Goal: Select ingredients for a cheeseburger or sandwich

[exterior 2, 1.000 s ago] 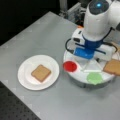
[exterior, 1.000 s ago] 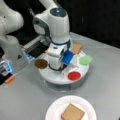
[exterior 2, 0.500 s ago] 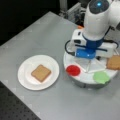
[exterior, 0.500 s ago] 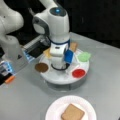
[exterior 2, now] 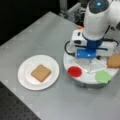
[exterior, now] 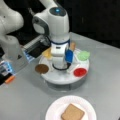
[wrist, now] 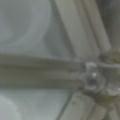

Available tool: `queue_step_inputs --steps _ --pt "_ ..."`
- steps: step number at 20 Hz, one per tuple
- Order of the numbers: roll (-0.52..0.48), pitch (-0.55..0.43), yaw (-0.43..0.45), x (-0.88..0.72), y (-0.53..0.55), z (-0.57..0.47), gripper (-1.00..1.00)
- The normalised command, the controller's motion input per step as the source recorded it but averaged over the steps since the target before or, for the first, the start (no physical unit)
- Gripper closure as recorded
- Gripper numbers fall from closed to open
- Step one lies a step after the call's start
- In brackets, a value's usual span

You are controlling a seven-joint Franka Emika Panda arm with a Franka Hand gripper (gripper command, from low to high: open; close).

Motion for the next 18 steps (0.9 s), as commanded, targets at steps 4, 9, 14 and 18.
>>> queue_step_inputs --steps 4,9,14,18 --pt "0.165 -0.086 0.154 -0.18 -0.01 -0.06 -1.0" --pt "0.156 -0.076 0.173 -0.19 0.03 -0.06 -1.0" --pt "0.166 -0.074 0.123 -0.22 0.04 -0.04 -1.0" --pt "0.166 -0.082 0.076 -0.23 0.02 -0.05 -1.0"
